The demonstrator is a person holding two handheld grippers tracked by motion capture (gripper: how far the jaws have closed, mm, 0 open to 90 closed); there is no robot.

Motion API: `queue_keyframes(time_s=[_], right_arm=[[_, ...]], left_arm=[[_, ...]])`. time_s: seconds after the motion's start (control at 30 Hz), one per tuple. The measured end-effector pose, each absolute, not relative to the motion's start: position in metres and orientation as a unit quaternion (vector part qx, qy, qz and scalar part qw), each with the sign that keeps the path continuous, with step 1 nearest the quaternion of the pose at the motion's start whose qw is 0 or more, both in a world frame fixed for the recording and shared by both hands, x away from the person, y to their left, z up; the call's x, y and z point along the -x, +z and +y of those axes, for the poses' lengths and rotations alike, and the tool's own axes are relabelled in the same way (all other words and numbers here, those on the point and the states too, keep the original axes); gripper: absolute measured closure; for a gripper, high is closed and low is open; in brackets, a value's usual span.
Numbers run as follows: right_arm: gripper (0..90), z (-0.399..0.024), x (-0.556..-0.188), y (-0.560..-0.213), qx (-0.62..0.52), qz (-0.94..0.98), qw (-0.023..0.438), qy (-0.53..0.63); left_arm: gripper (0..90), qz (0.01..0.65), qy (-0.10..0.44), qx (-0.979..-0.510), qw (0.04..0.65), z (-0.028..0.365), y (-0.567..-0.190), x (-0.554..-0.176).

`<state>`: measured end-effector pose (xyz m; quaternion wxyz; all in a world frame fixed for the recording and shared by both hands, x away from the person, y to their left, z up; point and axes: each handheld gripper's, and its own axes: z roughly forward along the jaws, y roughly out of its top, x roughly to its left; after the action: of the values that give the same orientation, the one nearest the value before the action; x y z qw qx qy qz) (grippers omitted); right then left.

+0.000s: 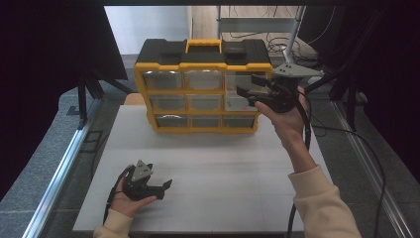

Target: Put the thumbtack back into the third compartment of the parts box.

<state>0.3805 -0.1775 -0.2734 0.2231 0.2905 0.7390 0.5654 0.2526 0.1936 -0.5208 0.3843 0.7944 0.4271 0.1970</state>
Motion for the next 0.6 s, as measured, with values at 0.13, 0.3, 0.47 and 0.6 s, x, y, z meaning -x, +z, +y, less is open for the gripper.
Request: queue_keyframes(time_s=[0.13,0.3,0.47,0.6], right_arm=[[37.3,-0.183,-0.371,-0.273,-0.283,0.732,0.224,0.578],[37.3,-0.189,-0.355,-0.273,-0.277,0.731,0.218,0.585],[37.4,-0.194,-0.334,-0.281,-0.267,0.73,0.217,0.59],[37.2,-0.201,-0.315,-0.296,-0.266,0.737,0.208,0.585]], left_arm=[[10.0,0.428,0.197,-0.795,0.383,0.194,-0.521,-0.252],[10.0,0.426,0.198,-0.795,0.383,0.193,-0.521,-0.252],[10.0,0.424,0.2,-0.795,0.385,0.194,-0.52,-0.253],[10.0,0.422,0.198,-0.796,0.386,0.193,-0.52,-0.253]])
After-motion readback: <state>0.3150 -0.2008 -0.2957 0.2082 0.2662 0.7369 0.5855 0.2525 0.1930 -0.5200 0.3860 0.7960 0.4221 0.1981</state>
